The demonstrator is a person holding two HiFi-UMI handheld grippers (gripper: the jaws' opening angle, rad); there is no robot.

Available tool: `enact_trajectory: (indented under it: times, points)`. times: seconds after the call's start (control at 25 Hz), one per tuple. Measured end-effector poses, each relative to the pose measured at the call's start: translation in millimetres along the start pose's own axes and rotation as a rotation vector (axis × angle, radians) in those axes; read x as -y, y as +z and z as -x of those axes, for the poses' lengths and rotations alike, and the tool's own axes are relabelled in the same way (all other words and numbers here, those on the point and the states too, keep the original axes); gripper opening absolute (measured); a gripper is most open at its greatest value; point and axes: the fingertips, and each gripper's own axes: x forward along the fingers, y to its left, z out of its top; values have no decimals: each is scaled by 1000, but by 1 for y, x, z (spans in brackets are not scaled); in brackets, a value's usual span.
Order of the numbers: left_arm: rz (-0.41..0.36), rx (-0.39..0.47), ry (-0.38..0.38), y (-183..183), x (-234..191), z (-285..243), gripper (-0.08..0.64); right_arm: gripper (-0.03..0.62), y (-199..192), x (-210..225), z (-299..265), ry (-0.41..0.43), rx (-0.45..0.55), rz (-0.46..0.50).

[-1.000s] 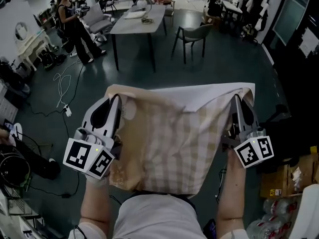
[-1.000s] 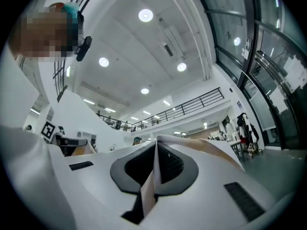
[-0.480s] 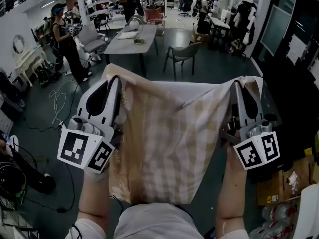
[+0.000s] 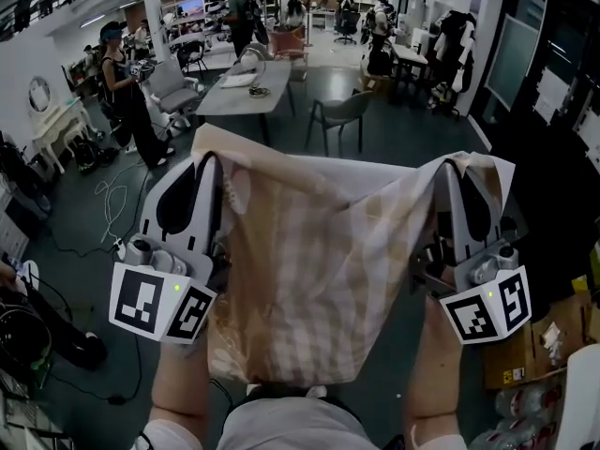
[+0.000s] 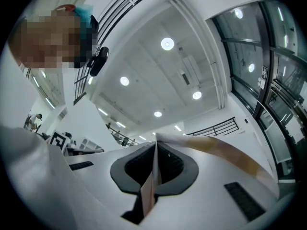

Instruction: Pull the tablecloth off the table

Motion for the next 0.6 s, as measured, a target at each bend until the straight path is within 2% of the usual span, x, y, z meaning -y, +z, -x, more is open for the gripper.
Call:
enact_trajectory:
  times: [0.12,0.6]
  points:
    - [3,-17,-27,-1,10,16,11,25,-1,-13,16,-18,-8,-15]
    - [126,-82,-159,-12,30,118,11,25,-7,-91,105,-185,-82,-39]
